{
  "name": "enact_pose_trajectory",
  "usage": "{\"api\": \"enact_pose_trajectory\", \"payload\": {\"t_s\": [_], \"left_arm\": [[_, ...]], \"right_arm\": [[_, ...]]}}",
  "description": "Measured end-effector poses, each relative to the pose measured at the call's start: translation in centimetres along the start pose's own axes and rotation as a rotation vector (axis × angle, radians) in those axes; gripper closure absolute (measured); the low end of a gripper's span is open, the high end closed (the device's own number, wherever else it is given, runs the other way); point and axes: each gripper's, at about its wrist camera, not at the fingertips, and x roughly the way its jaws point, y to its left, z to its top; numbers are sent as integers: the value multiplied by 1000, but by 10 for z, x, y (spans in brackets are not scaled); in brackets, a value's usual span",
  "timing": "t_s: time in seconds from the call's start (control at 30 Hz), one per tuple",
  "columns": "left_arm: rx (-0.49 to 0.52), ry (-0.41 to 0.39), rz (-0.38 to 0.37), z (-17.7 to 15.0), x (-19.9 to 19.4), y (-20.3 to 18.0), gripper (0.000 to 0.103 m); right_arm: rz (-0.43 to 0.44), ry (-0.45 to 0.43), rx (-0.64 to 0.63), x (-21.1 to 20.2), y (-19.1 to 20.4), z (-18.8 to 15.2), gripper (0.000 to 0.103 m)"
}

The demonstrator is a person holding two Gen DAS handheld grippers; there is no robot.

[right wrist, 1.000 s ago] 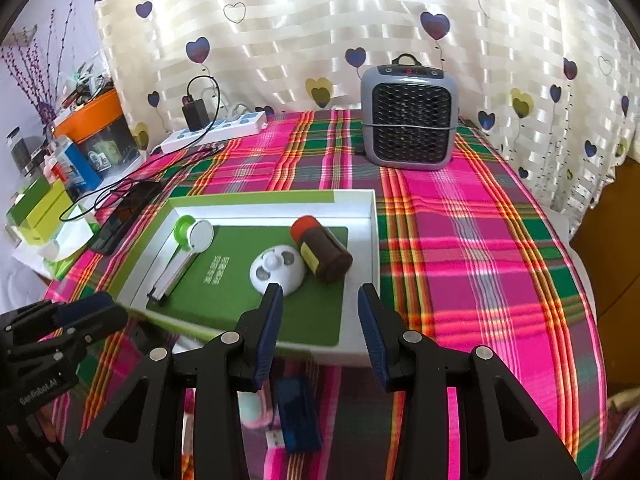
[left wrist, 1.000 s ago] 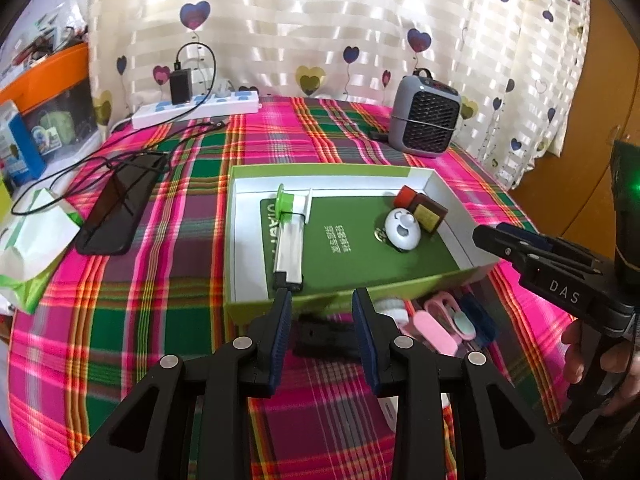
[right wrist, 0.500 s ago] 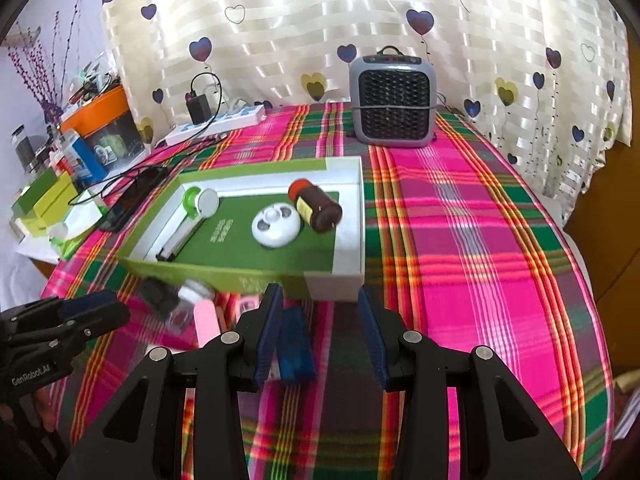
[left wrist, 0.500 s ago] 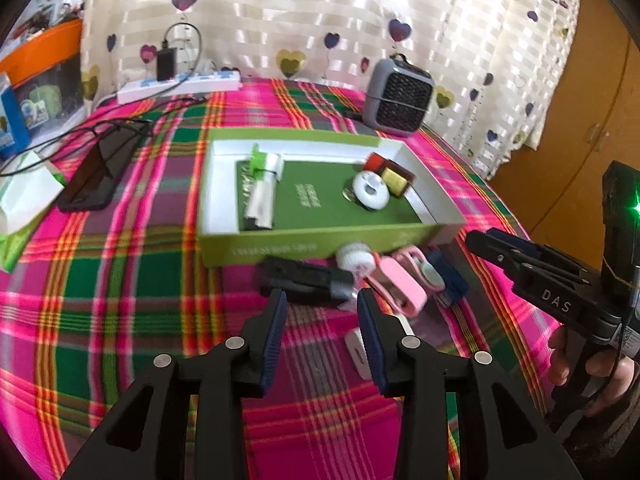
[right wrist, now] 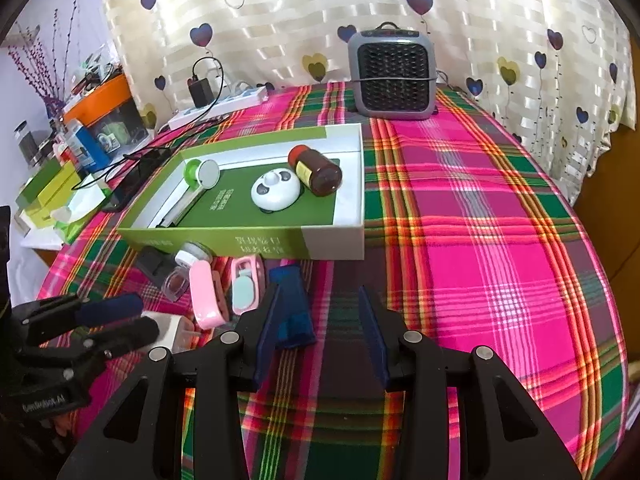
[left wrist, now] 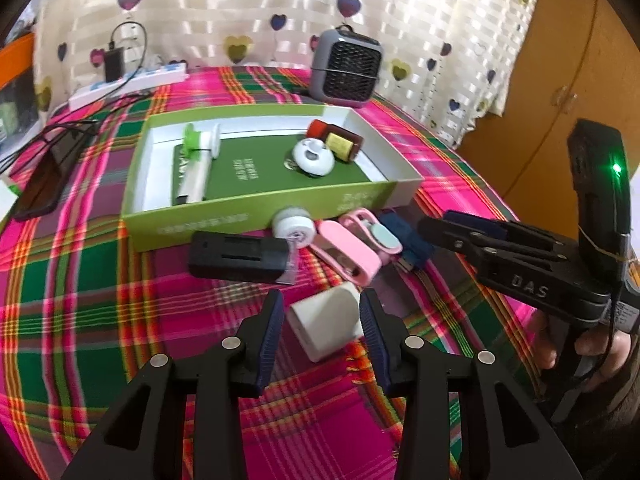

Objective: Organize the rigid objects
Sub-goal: 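Move the left tool to the white plug charger while the right tool moves to the blue USB stick, then close the left tool on the white charger while the right tool grasps the blue USB stick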

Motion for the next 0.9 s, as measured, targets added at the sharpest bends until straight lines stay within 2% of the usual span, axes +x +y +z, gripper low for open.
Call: {"api": "enact_pose_trajectory", "payload": {"t_s": [0.27, 0.57, 0.67, 0.9], "left_arm": [[33, 15, -24, -4, 1, -7, 65], [73, 38, -50, -10, 0, -16, 65], [112, 51, -52, -11, 2, -20, 65], [242, 81, -2, -12, 10, -32, 61]], "right_arm": [[15, 41, -54, 13, 11, 2, 62], [-27, 82, -115, 23, 15, 1, 62], [-36, 84, -118, 23, 12, 2, 62], [-74, 90, -160, 25, 12, 2, 62]]}}
